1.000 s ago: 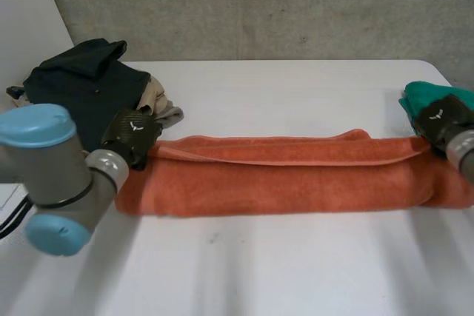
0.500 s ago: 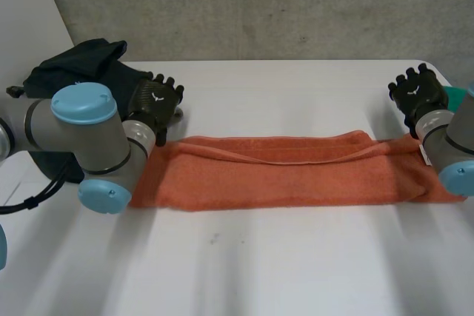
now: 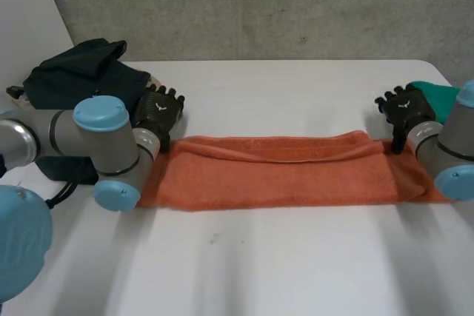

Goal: Fold the laundry.

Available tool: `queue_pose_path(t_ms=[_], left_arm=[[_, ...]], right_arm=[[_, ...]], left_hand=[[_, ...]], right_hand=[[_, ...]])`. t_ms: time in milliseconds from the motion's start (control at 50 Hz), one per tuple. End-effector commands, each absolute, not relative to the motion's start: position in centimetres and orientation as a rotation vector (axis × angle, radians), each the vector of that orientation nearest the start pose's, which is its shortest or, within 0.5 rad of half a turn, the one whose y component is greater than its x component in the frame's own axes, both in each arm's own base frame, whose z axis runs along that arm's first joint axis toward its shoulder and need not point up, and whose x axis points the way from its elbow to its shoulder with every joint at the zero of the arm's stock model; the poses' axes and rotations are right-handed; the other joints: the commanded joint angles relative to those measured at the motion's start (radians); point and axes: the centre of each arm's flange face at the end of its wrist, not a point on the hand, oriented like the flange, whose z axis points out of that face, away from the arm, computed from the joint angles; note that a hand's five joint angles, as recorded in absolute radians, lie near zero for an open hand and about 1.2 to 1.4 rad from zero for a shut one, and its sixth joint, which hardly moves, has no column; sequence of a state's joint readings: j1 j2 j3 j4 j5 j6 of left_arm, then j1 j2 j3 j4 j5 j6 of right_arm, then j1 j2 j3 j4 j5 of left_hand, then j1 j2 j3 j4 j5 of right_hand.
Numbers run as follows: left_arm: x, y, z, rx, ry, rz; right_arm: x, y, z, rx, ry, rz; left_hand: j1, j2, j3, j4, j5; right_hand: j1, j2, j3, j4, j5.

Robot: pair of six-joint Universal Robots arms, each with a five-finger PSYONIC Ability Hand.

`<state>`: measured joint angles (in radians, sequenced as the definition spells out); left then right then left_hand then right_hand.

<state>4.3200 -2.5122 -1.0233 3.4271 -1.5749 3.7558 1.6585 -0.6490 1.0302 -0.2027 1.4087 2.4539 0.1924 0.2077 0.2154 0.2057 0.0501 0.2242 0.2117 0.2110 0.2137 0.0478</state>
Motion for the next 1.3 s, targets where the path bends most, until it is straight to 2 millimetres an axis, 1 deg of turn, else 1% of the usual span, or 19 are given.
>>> queue_pose_path(t_ms=[20, 160, 280, 300, 360, 420, 540, 640, 700, 820, 840, 880, 900, 960, 1020, 1060, 1160, 1260, 1300], left_arm=[[-29.5, -42.0, 11.9, 0.933, 1.926, -2.096], [-29.6, -42.1, 12.6, 0.886, 1.868, -2.167], [-29.4, -39.9, 15.7, 0.860, 1.906, -2.219], [-29.4, -39.5, 16.1, 0.856, 1.912, -2.228], [-29.3, -37.9, 18.1, 0.831, 1.937, -2.268], [-28.7, -36.3, 19.6, 0.805, 1.979, -2.285], [-27.9, -33.6, 21.3, 0.776, 2.051, -2.333], [-27.9, -31.6, 21.3, 0.828, 2.131, -2.363], [-27.9, -30.9, 20.9, 0.850, 2.172, -2.364], [-28.3, -30.3, 20.6, 0.871, 2.188, -2.362], [-28.3, -30.3, 20.6, 0.872, 2.190, -2.360], [-28.4, -30.3, 20.6, 0.876, 2.190, -2.361], [-28.4, -30.2, 20.6, 0.875, 2.189, -2.363], [-28.4, -30.2, 20.7, 0.873, 2.187, -2.364], [-28.3, -30.2, 21.2, 0.865, 2.174, -2.376], [-28.2, -30.0, 21.7, 0.860, 2.164, -2.386], [-27.7, -29.6, 22.4, 0.848, 2.147, -2.400], [-27.5, -29.3, 22.6, 0.844, 2.146, -2.401], [-27.4, -29.2, 22.6, 0.843, 2.148, -2.399]], right_arm=[[18.5, -47.3, 12.2, -1.023, 2.220, -2.446], [18.5, -47.4, 14.2, -0.927, 2.166, -2.543], [18.1, -45.6, 17.0, -0.932, 2.186, -2.510], [17.9, -44.8, 18.2, -0.940, 2.213, -2.476], [17.7, -43.3, 19.3, -0.970, 2.282, -2.369], [16.4, -41.2, 20.0, -1.008, 2.413, -2.158], [13.1, -37.2, 18.6, -0.989, 2.639, -1.670], [11.0, -36.0, 16.5, -0.996, 2.670, -1.560], [9.9, -35.9, 15.3, -1.049, 2.668, -1.587], [9.6, -36.2, 13.4, -1.112, 2.648, -1.691], [9.6, -36.4, 13.2, -1.111, 2.647, -1.700], [9.4, -36.8, 12.7, -1.107, 2.646, -1.723], [9.2, -37.1, 12.7, -1.101, 2.642, -1.754], [8.6, -37.4, 12.7, -1.089, 2.669, -1.796], [6.0, -38.5, 13.3, -1.013, 2.777, -1.899], [4.3, -39.3, 14.5, -1.000, 2.826, -2.012], [2.0, -39.8, 16.9, -1.180, 2.908, -2.144], [2.6, -39.9, 17.2, -1.420, 2.865, -2.180], [6.3, -39.8, 17.8, -1.530, 2.690, -2.265]], left_hand=[[0.089, 0.073, 0.066, 0.075, 0.056], [0.080, 0.065, 0.057, 0.067, 0.048], [0.036, 0.020, 0.013, 0.022, 0.004], [0.033, 0.018, 0.010, 0.020, 0.001], [0.018, 0.003, -0.005, 0.005, -0.014], [0.012, -0.003, -0.011, -0.001, -0.020], [0.012, -0.003, -0.011, -0.001, -0.020], [0.015, 0.000, -0.008, 0.002, -0.017], [0.015, 0.000, -0.008, 0.002, -0.017], [0.015, 0.000, -0.008, 0.002, -0.017], [0.015, 0.000, -0.008, 0.002, -0.017], [0.015, 0.000, -0.008, 0.002, -0.017], [0.015, 0.000, -0.008, 0.002, -0.017], [0.012, -0.003, -0.011, -0.001, -0.020], [0.012, -0.003, -0.011, -0.001, -0.020], [0.012, -0.003, -0.011, -0.001, -0.020], [0.012, -0.003, -0.011, -0.001, -0.020], [0.006, -0.009, -0.017, -0.007, -0.026], [0.009, -0.006, -0.014, -0.004, -0.023]], right_hand=[[-0.050, -0.037, -0.036, -0.039, -0.048], [-0.050, -0.037, -0.036, -0.039, -0.048], [-0.050, -0.037, -0.036, -0.039, -0.048], [-0.050, -0.037, -0.036, -0.039, -0.048], [-0.050, -0.037, -0.036, -0.039, -0.048], [-0.050, -0.037, -0.036, -0.039, -0.048], [0.078, 0.090, 0.091, 0.088, 0.079], [0.143, 0.155, 0.156, 0.153, 0.144], [0.163, 0.176, 0.176, 0.174, 0.165], [0.239, 0.251, 0.252, 0.249, 0.241], [0.385, 0.397, 0.398, 0.395, 0.387], [1.011, 1.023, 1.024, 1.021, 1.013], [1.170, 1.183, 1.184, 1.181, 1.172], [1.172, 1.185, 1.185, 1.183, 1.174], [1.172, 1.185, 1.185, 1.183, 1.174], [1.172, 1.185, 1.185, 1.183, 1.174], [1.172, 1.185, 1.185, 1.183, 1.174], [1.172, 1.185, 1.185, 1.183, 1.174], [1.172, 1.185, 1.185, 1.183, 1.174]])
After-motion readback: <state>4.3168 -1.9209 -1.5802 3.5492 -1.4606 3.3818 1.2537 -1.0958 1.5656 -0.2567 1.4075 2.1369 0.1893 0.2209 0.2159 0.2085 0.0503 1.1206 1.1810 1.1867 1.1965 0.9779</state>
